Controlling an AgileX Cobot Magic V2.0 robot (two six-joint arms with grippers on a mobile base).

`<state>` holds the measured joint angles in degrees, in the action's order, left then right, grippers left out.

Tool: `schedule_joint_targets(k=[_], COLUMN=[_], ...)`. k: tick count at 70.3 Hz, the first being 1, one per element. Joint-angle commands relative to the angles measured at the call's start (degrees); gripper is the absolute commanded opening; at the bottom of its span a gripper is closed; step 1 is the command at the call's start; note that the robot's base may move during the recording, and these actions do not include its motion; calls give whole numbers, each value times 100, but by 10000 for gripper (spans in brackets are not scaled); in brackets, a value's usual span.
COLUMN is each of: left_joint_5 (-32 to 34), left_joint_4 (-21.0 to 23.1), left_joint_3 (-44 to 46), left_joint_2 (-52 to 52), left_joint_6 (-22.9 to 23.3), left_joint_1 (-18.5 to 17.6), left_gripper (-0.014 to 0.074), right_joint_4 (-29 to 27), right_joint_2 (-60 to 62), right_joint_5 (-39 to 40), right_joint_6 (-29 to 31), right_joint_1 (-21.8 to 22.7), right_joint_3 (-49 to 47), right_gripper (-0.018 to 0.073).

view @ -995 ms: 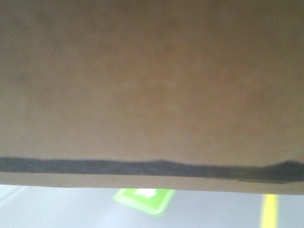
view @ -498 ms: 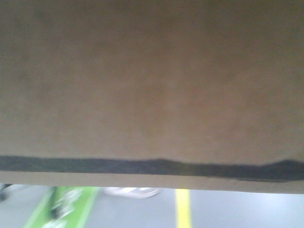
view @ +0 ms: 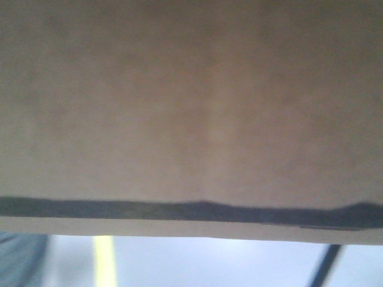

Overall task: Grab box from left shelf to table start
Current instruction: 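Carry the box with both grippers as the base drives to the table, then lower the held box with both grippers onto the white table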

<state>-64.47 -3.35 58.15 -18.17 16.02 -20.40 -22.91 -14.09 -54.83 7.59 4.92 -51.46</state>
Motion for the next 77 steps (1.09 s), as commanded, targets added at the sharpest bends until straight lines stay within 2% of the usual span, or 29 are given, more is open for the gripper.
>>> schedule_joint_targets(k=[1, 77], left_joint_5=[1072, 1072], left_joint_4=[-68, -68], left_joint_3=[242, 242], left_joint_2=[-16, -16], left_joint_6=[234, 234], left_joint_1=[-30, -30], left_gripper=[-90, -90], right_joint_4=[413, 413], right_joint_2=[-111, -111], right_joint_5=[796, 796], right_joint_6=[102, 102], right_joint_1=[43, 43], right_joint_3=[-153, -153], right_gripper=[58, 58])
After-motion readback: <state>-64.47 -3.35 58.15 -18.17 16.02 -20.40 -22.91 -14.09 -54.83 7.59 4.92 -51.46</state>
